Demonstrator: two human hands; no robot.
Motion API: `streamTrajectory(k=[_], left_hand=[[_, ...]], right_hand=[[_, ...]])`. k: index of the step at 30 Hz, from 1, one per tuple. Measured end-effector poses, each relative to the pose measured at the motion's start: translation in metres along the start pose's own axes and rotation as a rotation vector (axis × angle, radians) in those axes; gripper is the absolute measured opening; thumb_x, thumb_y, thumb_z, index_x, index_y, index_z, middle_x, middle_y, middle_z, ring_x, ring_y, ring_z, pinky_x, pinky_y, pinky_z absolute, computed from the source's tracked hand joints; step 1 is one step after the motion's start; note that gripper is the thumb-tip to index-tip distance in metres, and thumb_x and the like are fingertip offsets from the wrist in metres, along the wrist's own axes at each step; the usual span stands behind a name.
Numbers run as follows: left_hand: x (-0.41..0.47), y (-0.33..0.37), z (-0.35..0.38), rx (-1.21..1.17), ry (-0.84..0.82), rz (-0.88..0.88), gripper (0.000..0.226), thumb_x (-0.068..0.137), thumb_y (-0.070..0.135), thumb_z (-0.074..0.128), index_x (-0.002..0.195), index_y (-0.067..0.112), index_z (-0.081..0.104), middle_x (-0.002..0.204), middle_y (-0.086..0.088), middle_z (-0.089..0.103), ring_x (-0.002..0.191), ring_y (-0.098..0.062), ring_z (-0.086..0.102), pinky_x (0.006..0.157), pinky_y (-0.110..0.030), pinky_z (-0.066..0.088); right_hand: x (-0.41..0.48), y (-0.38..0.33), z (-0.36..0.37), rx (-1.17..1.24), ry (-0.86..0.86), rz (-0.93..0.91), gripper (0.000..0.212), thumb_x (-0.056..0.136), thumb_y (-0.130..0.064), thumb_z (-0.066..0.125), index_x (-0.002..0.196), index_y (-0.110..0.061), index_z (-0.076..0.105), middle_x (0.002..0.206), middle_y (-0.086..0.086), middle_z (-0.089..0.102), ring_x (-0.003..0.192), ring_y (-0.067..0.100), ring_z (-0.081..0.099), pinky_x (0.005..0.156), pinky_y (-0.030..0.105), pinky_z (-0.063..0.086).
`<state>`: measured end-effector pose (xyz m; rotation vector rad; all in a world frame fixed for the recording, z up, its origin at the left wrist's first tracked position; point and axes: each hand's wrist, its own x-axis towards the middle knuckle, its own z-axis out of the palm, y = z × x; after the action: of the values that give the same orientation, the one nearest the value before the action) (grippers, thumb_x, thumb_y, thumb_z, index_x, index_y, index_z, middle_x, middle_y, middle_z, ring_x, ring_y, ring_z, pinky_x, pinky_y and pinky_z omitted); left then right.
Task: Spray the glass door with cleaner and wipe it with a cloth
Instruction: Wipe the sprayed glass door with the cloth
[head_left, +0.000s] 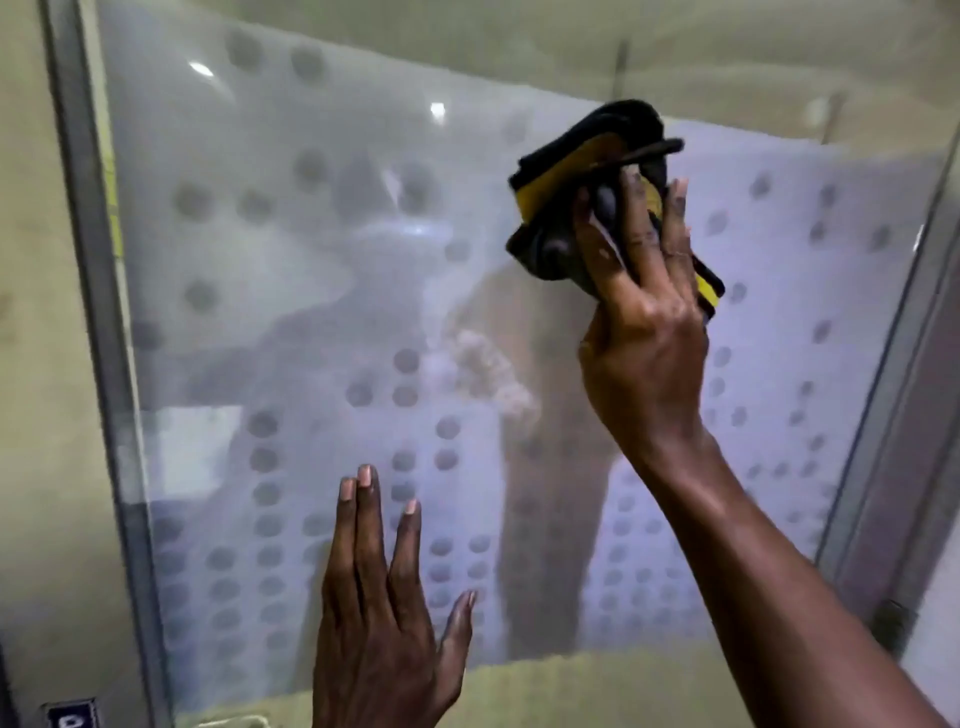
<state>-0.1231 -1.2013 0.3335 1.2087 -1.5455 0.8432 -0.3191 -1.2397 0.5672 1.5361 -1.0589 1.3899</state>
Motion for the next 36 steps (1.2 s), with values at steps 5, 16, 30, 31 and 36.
streamTrajectory(k=[5, 16, 30, 31, 36], left_hand=[[0.007, 0.03, 0.008, -0.036, -0.034, 0.03, 0.104, 0.089, 0.051, 0.082, 0.165, -0.004, 0.039, 0.181, -0.036, 0.026, 0.172, -0.052, 0.023, 0.141, -0.047, 0.02], [0.019, 0.064, 0.028, 0.006, -0.084, -0.004, 0.115, 0.085, 0.054, 0.081, 0.172, 0.001, 0.029, 0.187, -0.03, 0.012, 0.174, -0.05, 0.018, 0.137, -0.054, 0.02], [0.013, 0.081, 0.041, 0.064, 0.007, 0.03, 0.104, 0.093, 0.058, 0.068, 0.173, 0.004, 0.031, 0.185, -0.031, 0.018, 0.175, -0.049, 0.02, 0.143, -0.052, 0.013], [0.016, 0.085, 0.042, 0.061, 0.006, 0.042, 0.102, 0.094, 0.058, 0.066, 0.173, 0.003, 0.031, 0.185, -0.032, 0.018, 0.174, -0.049, 0.02, 0.143, -0.052, 0.013], [0.026, 0.105, 0.051, 0.05, 0.008, 0.045, 0.102, 0.094, 0.059, 0.064, 0.172, 0.001, 0.032, 0.185, -0.032, 0.017, 0.175, -0.05, 0.019, 0.141, -0.053, 0.014]], right_hand=[[-0.014, 0.044, -0.011, 0.078, 0.1, 0.345, 0.074, 0.08, 0.015, 0.043, 0.146, -0.012, 0.065, 0.175, 0.014, 0.034, 0.164, 0.046, 0.023, 0.12, 0.052, 0.048], [-0.045, 0.004, 0.002, 0.001, -0.132, -0.363, 0.079, 0.092, 0.017, 0.027, 0.161, -0.015, 0.048, 0.174, 0.018, 0.033, 0.162, 0.056, 0.018, 0.13, 0.063, 0.026], [-0.007, 0.161, -0.033, 0.111, 0.199, 0.773, 0.074, 0.094, 0.01, 0.041, 0.162, -0.021, 0.047, 0.173, 0.012, 0.038, 0.166, 0.038, 0.023, 0.134, 0.048, 0.028], [-0.003, 0.152, -0.03, 0.148, 0.209, 0.769, 0.074, 0.093, 0.01, 0.042, 0.161, -0.02, 0.049, 0.172, 0.014, 0.04, 0.166, 0.04, 0.022, 0.133, 0.049, 0.029], [-0.032, 0.09, -0.015, 0.154, 0.07, 0.06, 0.088, 0.07, 0.021, 0.055, 0.151, -0.013, 0.06, 0.167, 0.024, 0.042, 0.157, 0.062, 0.026, 0.126, 0.069, 0.032]])
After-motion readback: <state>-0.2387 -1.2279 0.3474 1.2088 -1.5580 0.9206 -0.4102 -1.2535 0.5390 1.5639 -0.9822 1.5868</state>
